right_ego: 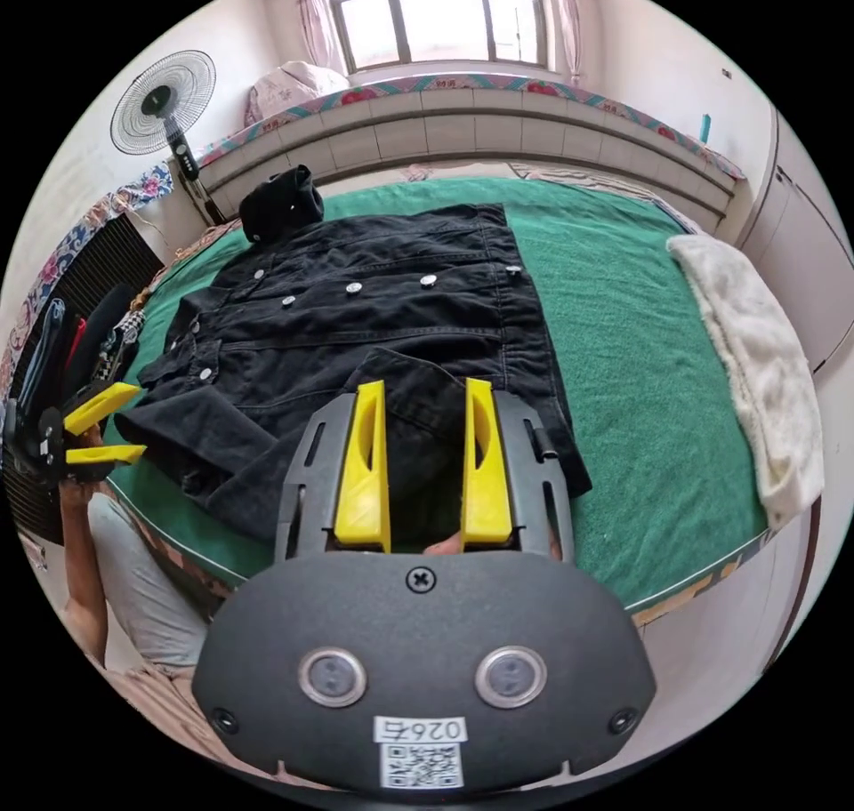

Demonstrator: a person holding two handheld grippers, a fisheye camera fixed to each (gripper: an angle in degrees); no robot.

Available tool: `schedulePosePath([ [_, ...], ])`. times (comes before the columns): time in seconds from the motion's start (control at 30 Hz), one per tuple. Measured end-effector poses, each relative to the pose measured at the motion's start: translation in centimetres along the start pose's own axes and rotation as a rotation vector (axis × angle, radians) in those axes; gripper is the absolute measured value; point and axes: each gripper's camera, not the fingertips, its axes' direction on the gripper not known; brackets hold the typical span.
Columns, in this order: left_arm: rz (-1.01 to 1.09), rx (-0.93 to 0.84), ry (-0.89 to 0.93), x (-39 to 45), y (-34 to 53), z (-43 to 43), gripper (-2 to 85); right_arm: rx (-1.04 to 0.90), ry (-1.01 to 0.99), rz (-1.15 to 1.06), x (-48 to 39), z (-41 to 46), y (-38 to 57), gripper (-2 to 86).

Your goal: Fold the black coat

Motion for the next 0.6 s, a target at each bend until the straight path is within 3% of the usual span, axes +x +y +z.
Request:
schedulePosePath([
  [0.07,0.004,-0.076,0.002,0.4,-0.4,1.6,13.5,-0.017,-0.021,-0.024,1.5,0.9,-1.9,2.6],
  [0.17,0.028,-0.194,-0.087,1.3,-0.7,3.7,9.6,0.118,-0.053,0.035,5.6,-2.7,-3.5,0.2],
  [0.23,0.046,-0.193,-0.101,1.8,-1.0,3.9,6.6,0.228,-0.057,0.159,10.8,-6.4,-3.5,0.8],
  [0.37,0.053,-0.178,-0.142,2.3,-1.4,4.0,3.6,0.237,-0.003,0.284,17.9,-8.8,-4.4,4.6],
  [0.6,0.046,-0.206,-0.150,1.7,-1.1,5.7,3.1,0.185,0.012,0.147,17.8,-8.7,-12.9,9.4],
])
